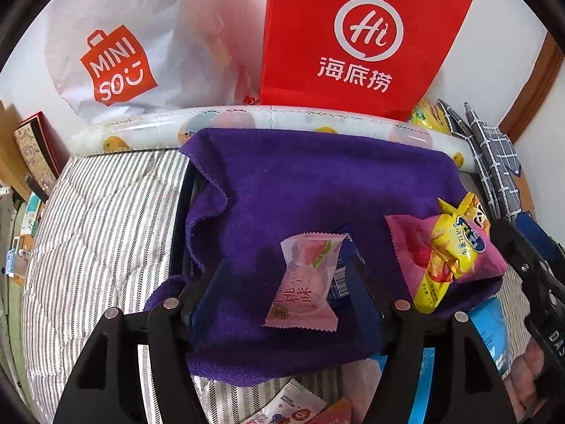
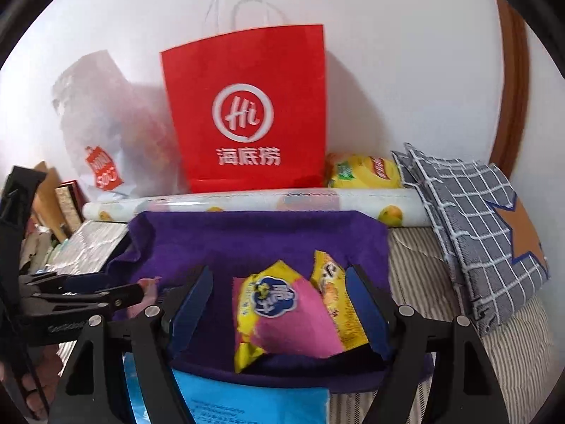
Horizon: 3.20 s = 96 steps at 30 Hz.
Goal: Organize snacks
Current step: 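Withdraw both open tools back toward the remaining snack pile, then grasp the red-and-white snack bag with the right tool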
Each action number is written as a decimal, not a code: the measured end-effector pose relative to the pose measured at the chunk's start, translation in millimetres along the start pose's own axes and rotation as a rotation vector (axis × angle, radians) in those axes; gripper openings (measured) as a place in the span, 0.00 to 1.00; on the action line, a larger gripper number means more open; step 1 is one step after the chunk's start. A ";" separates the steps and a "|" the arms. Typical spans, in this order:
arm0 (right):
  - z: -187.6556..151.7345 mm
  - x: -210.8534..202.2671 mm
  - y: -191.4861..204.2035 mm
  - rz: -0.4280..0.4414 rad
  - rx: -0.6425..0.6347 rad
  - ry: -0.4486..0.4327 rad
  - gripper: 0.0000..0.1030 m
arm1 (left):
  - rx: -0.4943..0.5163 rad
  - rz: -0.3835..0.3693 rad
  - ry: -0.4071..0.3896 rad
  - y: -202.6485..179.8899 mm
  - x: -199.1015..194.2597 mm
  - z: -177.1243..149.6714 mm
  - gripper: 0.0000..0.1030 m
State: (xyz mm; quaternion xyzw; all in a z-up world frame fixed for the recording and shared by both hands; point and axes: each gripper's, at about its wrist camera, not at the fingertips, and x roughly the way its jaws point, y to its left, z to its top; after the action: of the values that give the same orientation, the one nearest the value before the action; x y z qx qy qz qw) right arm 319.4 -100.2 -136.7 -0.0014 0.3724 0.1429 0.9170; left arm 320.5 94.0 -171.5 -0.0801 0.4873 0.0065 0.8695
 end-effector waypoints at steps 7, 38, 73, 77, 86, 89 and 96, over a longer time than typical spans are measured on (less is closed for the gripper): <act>1.7 3.2 -1.2 -0.043 0.003 0.034 0.77 | -0.014 -0.022 0.005 1.4 0.0 1.5 0.69; -0.1 -1.3 -3.2 -0.039 0.021 -0.016 0.81 | -0.036 -0.061 -0.097 6.1 -15.4 1.3 0.75; -44.4 -125.2 -3.7 -0.053 0.145 -0.067 0.81 | 0.049 -0.091 -0.247 7.1 -110.6 -34.4 0.79; -61.2 -129.6 -1.0 -0.040 0.174 -0.018 0.81 | 0.062 -0.106 -0.244 8.8 -123.1 -52.0 0.79; -100.2 -140.7 17.0 -0.014 0.143 0.052 0.81 | 0.021 -0.140 -0.197 29.9 -134.8 -90.6 0.79; -112.2 -135.2 24.2 0.007 0.138 0.081 0.75 | 0.002 -0.140 -0.174 37.5 -134.4 -101.1 0.79; -133.9 -110.5 35.3 0.066 0.113 0.144 0.67 | -0.019 -0.145 -0.119 52.2 -133.5 -121.0 0.79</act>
State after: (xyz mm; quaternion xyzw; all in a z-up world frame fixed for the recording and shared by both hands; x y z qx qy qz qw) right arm 143.4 -109.8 -154.3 0.0523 0.4448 0.1513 0.8812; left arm 143.3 136.8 -127.1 -0.1230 0.4277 -0.0472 0.8943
